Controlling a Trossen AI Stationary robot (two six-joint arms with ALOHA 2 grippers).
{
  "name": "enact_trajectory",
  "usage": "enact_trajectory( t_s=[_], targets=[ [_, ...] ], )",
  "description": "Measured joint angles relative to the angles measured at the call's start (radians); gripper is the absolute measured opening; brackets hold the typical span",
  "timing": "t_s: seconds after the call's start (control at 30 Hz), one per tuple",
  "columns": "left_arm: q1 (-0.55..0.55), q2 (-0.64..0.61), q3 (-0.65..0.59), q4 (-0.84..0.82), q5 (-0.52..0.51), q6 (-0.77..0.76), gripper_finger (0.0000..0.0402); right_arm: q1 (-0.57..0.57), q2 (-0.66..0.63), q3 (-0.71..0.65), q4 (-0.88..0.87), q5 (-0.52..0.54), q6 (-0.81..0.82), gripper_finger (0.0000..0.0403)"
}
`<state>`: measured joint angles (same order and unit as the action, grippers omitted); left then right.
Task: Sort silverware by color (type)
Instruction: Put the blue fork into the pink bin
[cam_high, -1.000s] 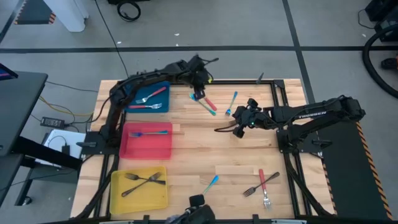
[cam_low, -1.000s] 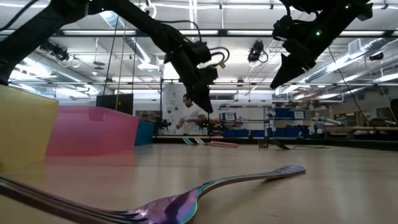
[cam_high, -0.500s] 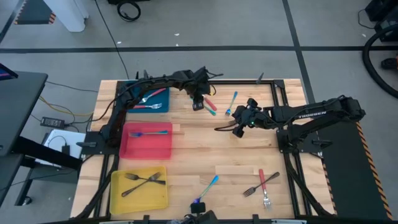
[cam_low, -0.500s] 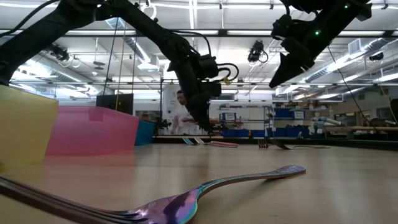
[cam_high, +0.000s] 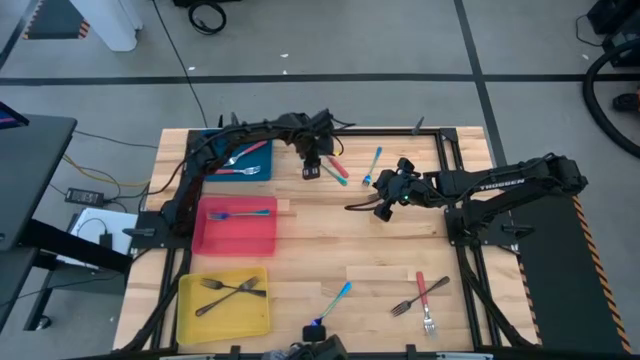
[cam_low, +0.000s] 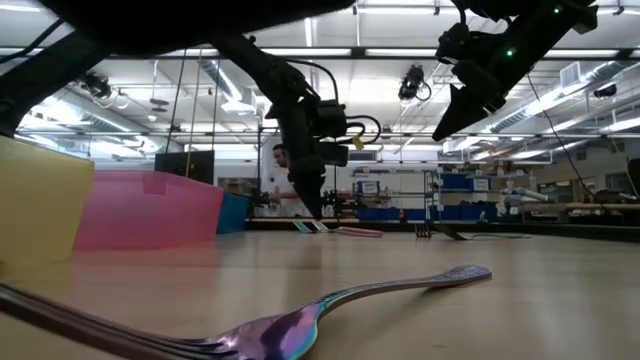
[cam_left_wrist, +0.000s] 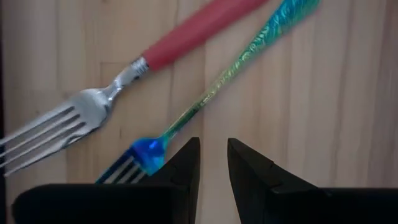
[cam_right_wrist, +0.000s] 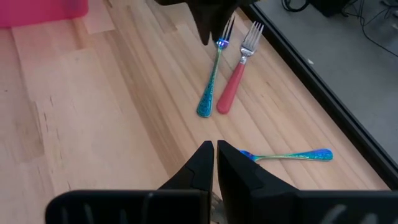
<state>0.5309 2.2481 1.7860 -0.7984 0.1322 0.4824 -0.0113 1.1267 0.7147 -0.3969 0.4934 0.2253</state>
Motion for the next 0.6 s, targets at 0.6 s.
enact_trajectory(
  t_s=[0.6],
  targets=[
    [0.000, 0.010, 0.000, 0.010, -0.022, 0.010, 0.0082, 0.000, 0.000, 0.000, 0.007, -0.003, 0.000, 0.0029]
  ],
)
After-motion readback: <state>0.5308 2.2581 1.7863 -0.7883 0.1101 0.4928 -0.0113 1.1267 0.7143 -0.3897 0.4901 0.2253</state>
